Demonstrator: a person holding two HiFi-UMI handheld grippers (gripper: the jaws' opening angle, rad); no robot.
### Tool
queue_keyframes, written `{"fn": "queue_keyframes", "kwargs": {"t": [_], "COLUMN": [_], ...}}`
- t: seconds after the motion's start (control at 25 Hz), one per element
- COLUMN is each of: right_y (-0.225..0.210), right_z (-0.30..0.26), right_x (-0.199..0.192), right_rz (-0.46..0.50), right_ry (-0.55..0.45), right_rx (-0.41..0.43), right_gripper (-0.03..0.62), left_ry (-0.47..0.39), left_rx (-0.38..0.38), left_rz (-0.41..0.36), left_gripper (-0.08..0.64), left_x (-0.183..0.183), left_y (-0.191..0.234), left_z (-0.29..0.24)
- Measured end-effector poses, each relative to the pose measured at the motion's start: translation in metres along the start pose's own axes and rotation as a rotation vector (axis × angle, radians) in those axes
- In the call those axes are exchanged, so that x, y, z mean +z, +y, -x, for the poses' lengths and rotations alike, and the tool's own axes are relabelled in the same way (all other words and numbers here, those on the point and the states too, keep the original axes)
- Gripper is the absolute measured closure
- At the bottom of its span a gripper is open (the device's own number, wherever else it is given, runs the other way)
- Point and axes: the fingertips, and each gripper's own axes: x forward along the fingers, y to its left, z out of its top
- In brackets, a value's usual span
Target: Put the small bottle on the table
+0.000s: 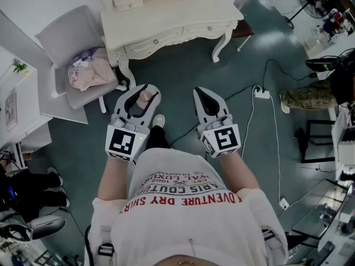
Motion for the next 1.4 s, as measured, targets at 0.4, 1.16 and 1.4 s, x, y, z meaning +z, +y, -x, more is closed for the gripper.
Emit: {"fn": "queue_keyframes", "kwargs": {"t": [0.4, 1.16, 1.4], "right_y": [-0.003, -0.059, -0.096], "right_z": [0.004, -0.087, -0.166], "right_x": [-0.001, -0.025, -0.028], "right_rz": [-0.033, -0.049, -0.052], "right_ry": [0.0, 0.038, 0.054], "right_rx": [-0.018, -0.076, -0.103], "right_gripper": [0.594, 0.594, 0.594], "left_ry": [-0.002, 0.029, 0.016], "left_rx": [-0.005, -0.075, -0.097], "left_rz": [0.004, 0.021, 0.023], "left_gripper": [0.422, 0.422, 0.422], "left_x": [-0.001, -0.027, -0.031], "left_y": [-0.002, 0.064, 0.131], "left_z": [-0.003, -0.089, -0.148]}}
